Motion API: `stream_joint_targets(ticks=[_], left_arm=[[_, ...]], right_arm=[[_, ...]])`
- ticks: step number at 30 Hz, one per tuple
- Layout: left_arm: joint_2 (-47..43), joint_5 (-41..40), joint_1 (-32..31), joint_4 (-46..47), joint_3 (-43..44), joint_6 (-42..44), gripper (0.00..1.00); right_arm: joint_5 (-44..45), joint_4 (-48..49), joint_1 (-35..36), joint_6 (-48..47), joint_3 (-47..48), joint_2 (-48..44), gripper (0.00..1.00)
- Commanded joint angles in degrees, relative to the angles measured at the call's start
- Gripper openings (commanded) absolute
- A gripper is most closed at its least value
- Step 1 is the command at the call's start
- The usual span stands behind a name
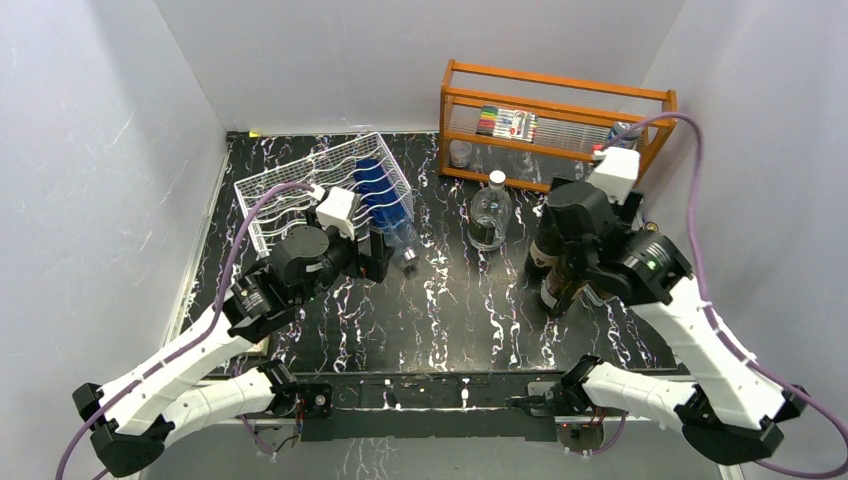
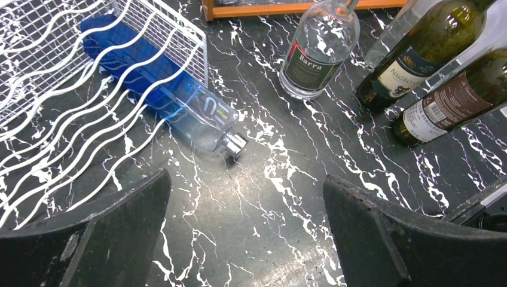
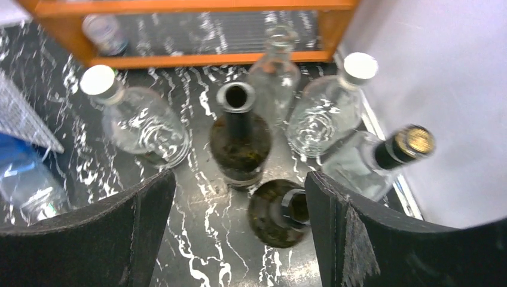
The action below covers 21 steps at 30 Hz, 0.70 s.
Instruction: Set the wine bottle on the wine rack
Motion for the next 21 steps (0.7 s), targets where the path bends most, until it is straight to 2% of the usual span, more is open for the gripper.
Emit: stream_joint_targets(ticks=[1, 4, 6, 10, 16, 21], left_arm=[[0.4, 1.9, 0.0, 2.7, -0.5, -0.6, 0.98], [1.2, 2.3, 0.1, 2.8, -0.2, -1.0, 0.98], [1.4, 2.6, 0.1, 2.9, -0.2, -1.4, 0.98], [1.2, 3.2, 0.1, 3.0, -0.9, -2.5, 0.98], [1.2, 3.9, 0.1, 3.5, -1.9, -3.8, 0.98], [1.1, 3.7, 0.1, 3.2, -1.7, -3.8, 0.98]], right_arm=[[11.7, -4.4, -0.7, 6.8, -1.4, -4.4, 0.9], [11.7, -4.2, -0.9, 7.5, -3.2, -4.9, 0.91], [11.1, -3.7, -1.3, 7.9, -4.6, -5.2, 0.87], [8.7, -2.6, -3.3, 10.0, -7.7, -5.9, 0.76], [3.5, 1.8, -8.6, 7.4, -13.3, -6.0, 0.63], [0.3, 5.7, -12.9, 3.5, -15.6, -6.3, 0.44]])
